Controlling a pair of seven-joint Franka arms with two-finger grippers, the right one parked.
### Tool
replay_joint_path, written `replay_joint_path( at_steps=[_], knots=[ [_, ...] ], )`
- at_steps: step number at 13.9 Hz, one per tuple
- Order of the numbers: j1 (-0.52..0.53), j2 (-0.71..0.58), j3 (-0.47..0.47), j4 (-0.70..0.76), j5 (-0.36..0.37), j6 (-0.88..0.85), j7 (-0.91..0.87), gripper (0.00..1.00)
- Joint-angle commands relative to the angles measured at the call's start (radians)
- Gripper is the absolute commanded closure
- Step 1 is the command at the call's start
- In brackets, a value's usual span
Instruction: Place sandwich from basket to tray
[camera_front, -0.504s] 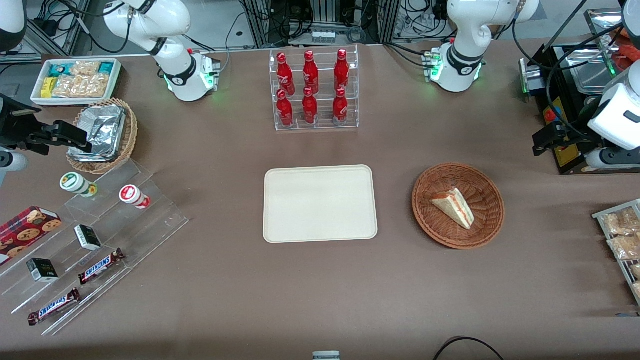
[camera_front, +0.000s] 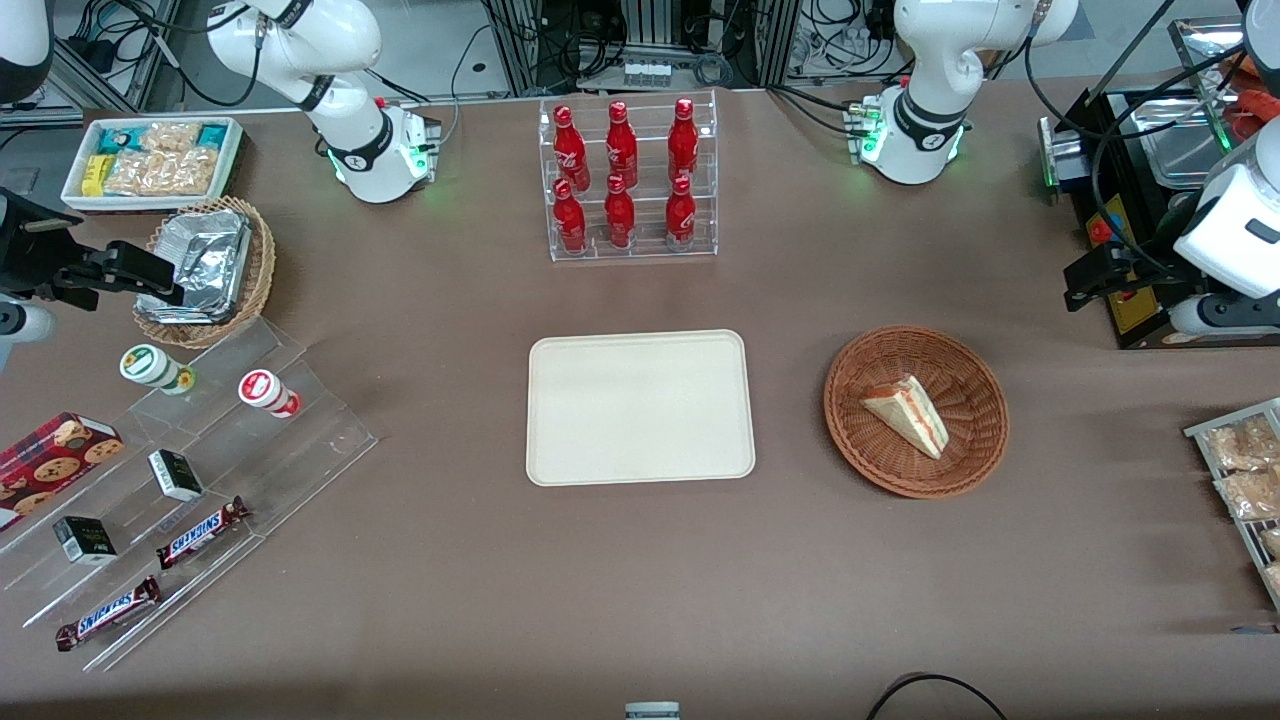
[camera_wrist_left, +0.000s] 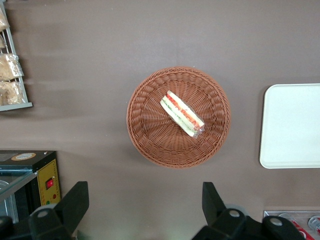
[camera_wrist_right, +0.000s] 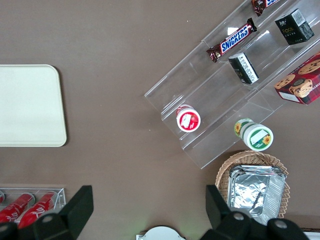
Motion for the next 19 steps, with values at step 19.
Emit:
replay_joint_path(
  at_steps=[19],
  knots=[
    [-0.017, 0.067, -0.129, -0.743, -0.006, 0.929, -0.944, 0.00]
  ],
)
